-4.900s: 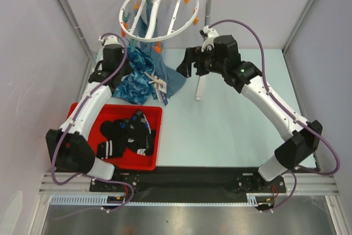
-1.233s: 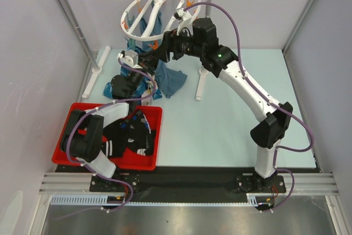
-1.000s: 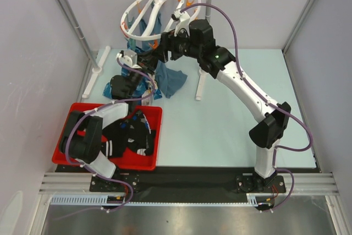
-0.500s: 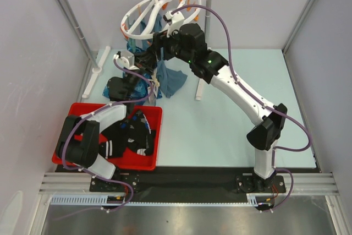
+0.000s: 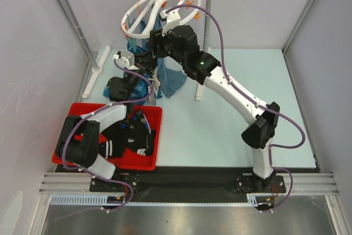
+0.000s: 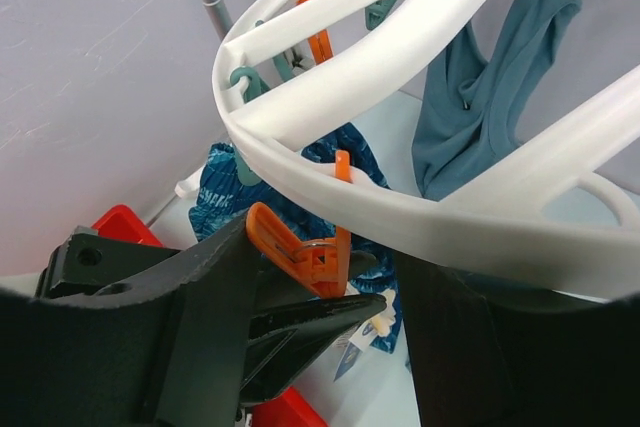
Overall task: Clip the socks to the hanger
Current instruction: Open the clamp at the hanger.
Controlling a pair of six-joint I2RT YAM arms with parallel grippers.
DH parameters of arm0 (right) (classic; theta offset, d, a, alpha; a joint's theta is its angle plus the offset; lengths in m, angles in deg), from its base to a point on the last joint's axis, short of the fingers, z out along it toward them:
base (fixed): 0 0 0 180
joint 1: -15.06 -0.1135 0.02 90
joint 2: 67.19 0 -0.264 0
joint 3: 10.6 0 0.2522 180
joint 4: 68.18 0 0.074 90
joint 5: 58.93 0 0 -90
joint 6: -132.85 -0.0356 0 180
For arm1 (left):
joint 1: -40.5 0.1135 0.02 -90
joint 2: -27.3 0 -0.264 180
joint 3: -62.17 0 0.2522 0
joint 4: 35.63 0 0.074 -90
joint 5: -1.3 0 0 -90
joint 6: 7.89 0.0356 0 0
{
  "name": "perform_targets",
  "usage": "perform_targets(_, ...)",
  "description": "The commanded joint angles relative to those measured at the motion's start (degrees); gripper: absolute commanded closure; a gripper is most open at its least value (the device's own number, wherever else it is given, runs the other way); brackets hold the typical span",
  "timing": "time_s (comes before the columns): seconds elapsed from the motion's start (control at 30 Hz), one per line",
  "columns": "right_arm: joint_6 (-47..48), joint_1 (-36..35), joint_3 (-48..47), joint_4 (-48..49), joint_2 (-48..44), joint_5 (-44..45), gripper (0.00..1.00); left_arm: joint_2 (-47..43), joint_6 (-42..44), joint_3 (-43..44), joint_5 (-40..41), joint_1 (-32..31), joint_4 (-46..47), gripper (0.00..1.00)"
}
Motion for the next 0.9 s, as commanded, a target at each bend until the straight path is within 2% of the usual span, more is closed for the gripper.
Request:
perform_targets(0.0, 0.6, -0.2, -3.5, 3.6, 0.8, 3.2, 0.43, -2.3, -0.8, 0.3, -1.4, 0.2, 3.1, 0.93)
perform_targets(0.07, 0.5, -0.4, -3.9, 3.6, 1.0, 2.8, 0.49, -2.3, -0.8, 0.5, -1.5, 0.2, 2.8, 0.93)
perform_targets(0.1, 0.6, -0.4, -4.2, 3.6, 1.0, 2.7, 0.56, -2.3, -0.6, 0.5, -1.5, 0.2, 2.8, 0.93)
perform_targets(0.13, 0.7, -0.3, -4.6, 3.3, 1.3, 2.6, 0.72, -2.4, -0.6, 0.4, -1.5, 0.2, 2.6, 0.93)
perform_targets(0.2, 0.7, -0.3, -5.8, 2.2, 1.6, 2.6, 0.86, -2.7, -0.7, 0.1, -1.0, 0.2, 2.2, 0.85)
perform_targets(0.23, 0.8, -0.3, -6.2, 1.8, 1.8, 2.7, 1.0, -3.3, -0.9, -0.1, -0.8, 0.2, 2.0, 0.78)
perform_targets(0.27, 1.0, -0.2, -6.4, 1.2, 2.2, 3.0, 1.0, -3.9, -1.1, -0.8, -0.1, 0.1, 1.8, 0.61)
perform_targets(0.33, 0.6, 0.2, -7.3, 0.1, 2.6, 2.4, 1.0, -6.0, -2.6, -2.2, 0.6, 0.1, 0.5, 0.4)
perform_targets(0.5, -1.0, 1.0, -7.5, -0.8, 2.6, 1.3, 1.0, -15.5, -6.6, -7.4, 2.7, 0.2, -5.6, 0.37)
perform_targets(0.6, -1.9, 1.2, -7.4, -1.8, 2.5, 1.6, 1.0, -25.8, -10.6, -10.3, 6.9, 0.1, -18.5, 0.44)
perform_targets(0.63, -2.1, 1.2, -7.5, -2.0, 2.4, 1.5, 1.0, -29.0, -11.6, -10.2, 8.6, 0.2, -30.7, 0.45)
perform_targets(0.67, -2.4, 1.3, -7.3, -2.8, 2.3, 1.0, 1.0, -31.7, -12.4, -8.9, 10.5, 0.1, -38.1, 0.45)
perform_targets(0.7, -2.5, 1.3, -7.0, -2.9, 2.0, 0.9, 1.0, -36.6, -13.9, -7.8, 14.7, 0.1, -53.8, 0.44)
perform_targets(0.8, -3.0, 1.4, -4.9, -2.3, 1.1, 0.5, 1.0, -43.3, -17.0, -4.1, 21.6, 0.2, -73.7, 0.44)
perform_targets(0.83, -3.3, 1.7, -4.8, -2.2, 0.9, -0.2, 1.0, -44.2, -16.9, -3.5, 24.1, 0.2, -83.2, 0.46)
perform_targets(0.87, -3.8, 1.9, -4.8, -2.3, 0.9, -0.8, 1.0, -44.8, -18.4, -2.1, 24.7, 0.2, -87.3, 0.45)
